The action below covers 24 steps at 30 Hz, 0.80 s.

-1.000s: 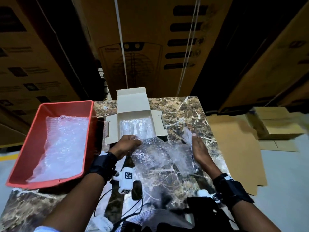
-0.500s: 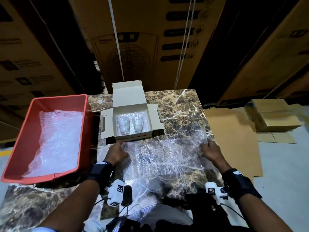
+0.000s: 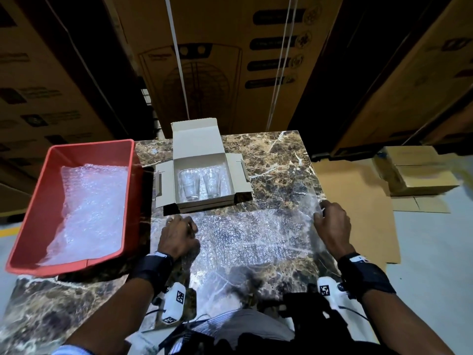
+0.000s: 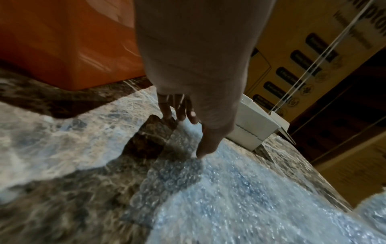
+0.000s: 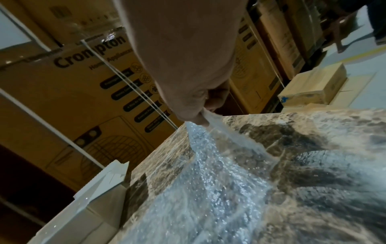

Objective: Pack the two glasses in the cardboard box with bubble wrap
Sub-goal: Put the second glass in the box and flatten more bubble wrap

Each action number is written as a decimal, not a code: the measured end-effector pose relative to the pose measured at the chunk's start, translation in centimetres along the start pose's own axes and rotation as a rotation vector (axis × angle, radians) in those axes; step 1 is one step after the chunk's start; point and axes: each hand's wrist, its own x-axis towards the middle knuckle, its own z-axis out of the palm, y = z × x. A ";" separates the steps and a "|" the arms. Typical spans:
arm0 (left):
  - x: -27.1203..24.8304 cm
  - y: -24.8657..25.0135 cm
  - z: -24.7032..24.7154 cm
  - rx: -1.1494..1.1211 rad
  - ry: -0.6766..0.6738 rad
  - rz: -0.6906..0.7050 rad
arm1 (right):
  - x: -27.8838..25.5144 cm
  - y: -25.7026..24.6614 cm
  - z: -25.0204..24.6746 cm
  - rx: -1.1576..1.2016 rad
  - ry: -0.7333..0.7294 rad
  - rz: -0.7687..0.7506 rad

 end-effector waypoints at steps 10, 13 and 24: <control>-0.4 -1.2 1.0 0.096 -0.056 0.171 | -1.2 -2.8 0.3 0.258 -0.188 0.025; -0.3 -1.5 0.7 0.162 -0.043 0.164 | -0.7 -2.0 0.9 0.156 -0.167 0.116; 0.2 -1.8 0.7 0.164 -0.052 0.151 | -1.6 -1.8 0.7 -0.073 -0.095 0.075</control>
